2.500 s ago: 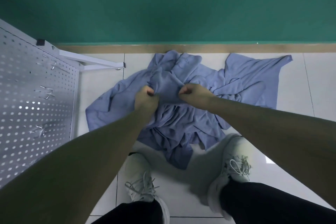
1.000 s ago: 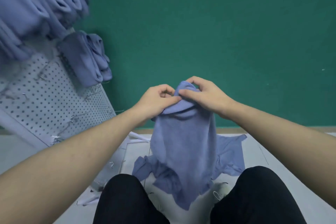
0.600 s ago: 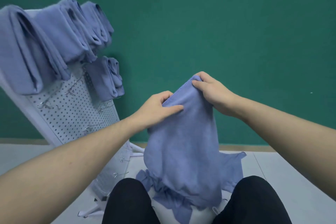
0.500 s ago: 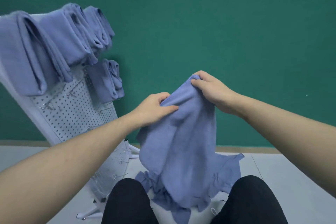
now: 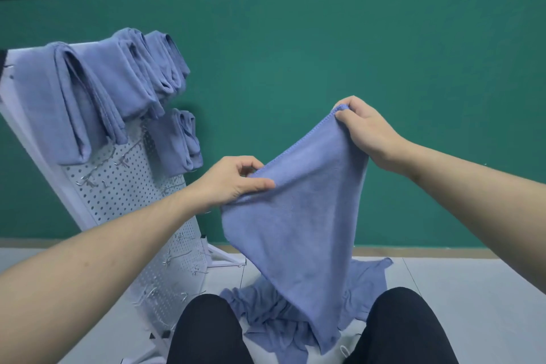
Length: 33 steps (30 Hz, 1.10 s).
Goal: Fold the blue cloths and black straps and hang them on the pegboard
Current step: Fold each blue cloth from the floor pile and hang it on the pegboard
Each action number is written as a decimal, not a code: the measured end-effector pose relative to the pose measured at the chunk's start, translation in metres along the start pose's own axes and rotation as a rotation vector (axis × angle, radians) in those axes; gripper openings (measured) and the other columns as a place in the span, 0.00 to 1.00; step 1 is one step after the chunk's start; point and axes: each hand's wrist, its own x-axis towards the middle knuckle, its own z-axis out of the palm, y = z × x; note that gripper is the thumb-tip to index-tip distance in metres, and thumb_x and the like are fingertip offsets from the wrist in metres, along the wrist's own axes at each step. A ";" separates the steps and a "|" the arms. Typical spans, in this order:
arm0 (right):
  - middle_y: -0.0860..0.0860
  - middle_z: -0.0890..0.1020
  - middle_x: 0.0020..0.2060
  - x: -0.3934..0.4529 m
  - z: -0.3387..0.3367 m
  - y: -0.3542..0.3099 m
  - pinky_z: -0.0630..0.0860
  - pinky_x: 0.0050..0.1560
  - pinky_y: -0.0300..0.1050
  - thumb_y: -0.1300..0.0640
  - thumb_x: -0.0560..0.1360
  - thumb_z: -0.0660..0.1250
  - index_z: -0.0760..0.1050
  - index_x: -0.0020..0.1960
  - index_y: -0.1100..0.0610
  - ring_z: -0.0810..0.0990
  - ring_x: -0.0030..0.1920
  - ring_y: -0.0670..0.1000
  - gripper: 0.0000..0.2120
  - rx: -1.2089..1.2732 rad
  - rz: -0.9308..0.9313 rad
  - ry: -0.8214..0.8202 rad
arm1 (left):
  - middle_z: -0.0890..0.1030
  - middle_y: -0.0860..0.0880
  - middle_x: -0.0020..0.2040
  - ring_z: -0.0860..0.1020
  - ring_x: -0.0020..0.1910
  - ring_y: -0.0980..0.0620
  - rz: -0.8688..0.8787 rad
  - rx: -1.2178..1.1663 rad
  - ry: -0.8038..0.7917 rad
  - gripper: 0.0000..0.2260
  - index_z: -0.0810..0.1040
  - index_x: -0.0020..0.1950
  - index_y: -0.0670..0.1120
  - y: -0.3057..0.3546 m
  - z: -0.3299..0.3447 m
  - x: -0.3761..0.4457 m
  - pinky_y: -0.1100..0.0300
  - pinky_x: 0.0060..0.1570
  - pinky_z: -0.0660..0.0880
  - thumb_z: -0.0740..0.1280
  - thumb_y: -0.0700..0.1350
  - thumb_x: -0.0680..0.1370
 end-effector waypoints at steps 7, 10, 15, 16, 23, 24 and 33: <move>0.41 0.78 0.45 -0.001 -0.015 0.011 0.69 0.45 0.40 0.54 0.81 0.57 0.74 0.47 0.48 0.74 0.45 0.42 0.08 -0.030 0.016 0.030 | 0.75 0.59 0.30 0.68 0.31 0.60 0.010 0.363 0.029 0.11 0.77 0.36 0.49 -0.021 -0.014 0.007 0.63 0.34 0.66 0.74 0.49 0.77; 0.41 0.79 0.46 -0.003 -0.025 0.020 0.69 0.47 0.41 0.54 0.80 0.58 0.75 0.47 0.48 0.75 0.46 0.43 0.08 -0.025 0.048 0.034 | 0.83 0.54 0.39 0.75 0.37 0.59 -0.033 0.275 0.110 0.04 0.82 0.44 0.50 -0.035 -0.025 0.006 0.58 0.45 0.72 0.71 0.47 0.79; 0.44 0.77 0.42 -0.003 -0.031 0.031 0.67 0.40 0.42 0.55 0.79 0.59 0.76 0.45 0.48 0.73 0.41 0.46 0.09 0.068 0.234 0.041 | 0.79 0.52 0.47 0.76 0.43 0.55 -0.148 -0.010 0.161 0.06 0.76 0.52 0.49 -0.035 -0.019 0.002 0.57 0.46 0.72 0.61 0.48 0.84; 0.45 0.77 0.40 -0.003 -0.030 0.032 0.66 0.39 0.42 0.56 0.79 0.59 0.76 0.43 0.49 0.71 0.40 0.47 0.10 0.125 0.278 0.050 | 0.79 0.52 0.48 0.77 0.47 0.53 -0.177 -0.105 0.159 0.06 0.75 0.52 0.49 -0.034 -0.017 0.001 0.52 0.51 0.74 0.61 0.49 0.85; 0.49 0.76 0.35 -0.006 -0.017 0.046 0.66 0.35 0.43 0.60 0.77 0.55 0.73 0.39 0.52 0.72 0.34 0.50 0.11 0.370 0.442 0.146 | 0.81 0.55 0.38 0.76 0.36 0.56 -0.193 -0.523 0.299 0.04 0.76 0.49 0.50 -0.029 -0.002 0.013 0.62 0.35 0.75 0.65 0.47 0.83; 0.50 0.75 0.36 -0.007 -0.017 0.047 0.65 0.35 0.43 0.59 0.76 0.56 0.72 0.40 0.53 0.71 0.34 0.50 0.09 0.372 0.452 0.135 | 0.84 0.54 0.42 0.79 0.38 0.55 -0.208 -0.593 0.302 0.02 0.78 0.51 0.50 -0.030 -0.002 0.015 0.62 0.36 0.76 0.67 0.47 0.82; 0.50 0.77 0.35 -0.016 -0.015 0.062 0.69 0.36 0.43 0.64 0.75 0.62 0.71 0.39 0.51 0.74 0.34 0.50 0.10 0.335 0.497 -0.137 | 0.84 0.49 0.45 0.81 0.41 0.54 -0.448 -0.712 0.436 0.05 0.80 0.49 0.44 -0.043 0.012 0.023 0.60 0.40 0.78 0.67 0.44 0.82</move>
